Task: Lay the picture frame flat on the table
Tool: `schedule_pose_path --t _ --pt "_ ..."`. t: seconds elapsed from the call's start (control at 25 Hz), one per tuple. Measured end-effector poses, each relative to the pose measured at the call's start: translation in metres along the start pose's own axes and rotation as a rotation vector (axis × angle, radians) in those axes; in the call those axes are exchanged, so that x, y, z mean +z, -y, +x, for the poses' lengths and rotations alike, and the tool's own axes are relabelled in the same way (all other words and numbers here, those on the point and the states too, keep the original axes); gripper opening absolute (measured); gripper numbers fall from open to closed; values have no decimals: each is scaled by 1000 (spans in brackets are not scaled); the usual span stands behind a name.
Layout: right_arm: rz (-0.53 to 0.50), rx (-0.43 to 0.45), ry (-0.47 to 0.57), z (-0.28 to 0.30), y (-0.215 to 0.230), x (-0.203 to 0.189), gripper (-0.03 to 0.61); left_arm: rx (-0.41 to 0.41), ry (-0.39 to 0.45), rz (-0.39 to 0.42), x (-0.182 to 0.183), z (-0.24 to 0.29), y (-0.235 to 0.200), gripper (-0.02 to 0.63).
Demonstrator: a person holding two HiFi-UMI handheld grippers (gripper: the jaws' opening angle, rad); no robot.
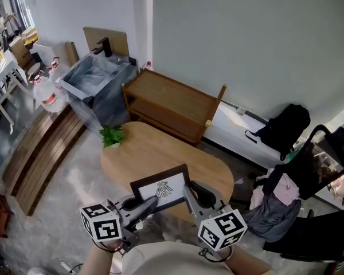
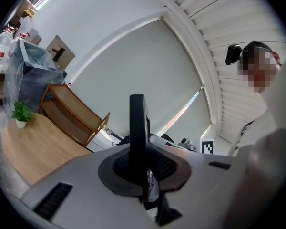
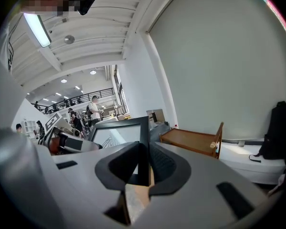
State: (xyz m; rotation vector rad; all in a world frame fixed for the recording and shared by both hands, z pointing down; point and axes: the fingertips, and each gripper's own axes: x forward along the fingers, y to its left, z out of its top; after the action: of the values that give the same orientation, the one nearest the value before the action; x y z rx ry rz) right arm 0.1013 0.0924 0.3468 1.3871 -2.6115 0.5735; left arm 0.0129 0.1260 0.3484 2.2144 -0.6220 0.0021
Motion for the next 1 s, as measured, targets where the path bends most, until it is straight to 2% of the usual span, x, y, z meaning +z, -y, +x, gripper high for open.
schedule_pose_path --t 0.56,0.76,1.0 --pt "47 -96 -20 148 11 45 55 -57 -75 -29 115 -3 -114 39" --pt "68 -128 -18 176 16 50 55 -80 -90 -28 136 0 -138 40" --pt "77 -121 -10 189 23 55 55 -74 -55 -35 147 5 -146 40"
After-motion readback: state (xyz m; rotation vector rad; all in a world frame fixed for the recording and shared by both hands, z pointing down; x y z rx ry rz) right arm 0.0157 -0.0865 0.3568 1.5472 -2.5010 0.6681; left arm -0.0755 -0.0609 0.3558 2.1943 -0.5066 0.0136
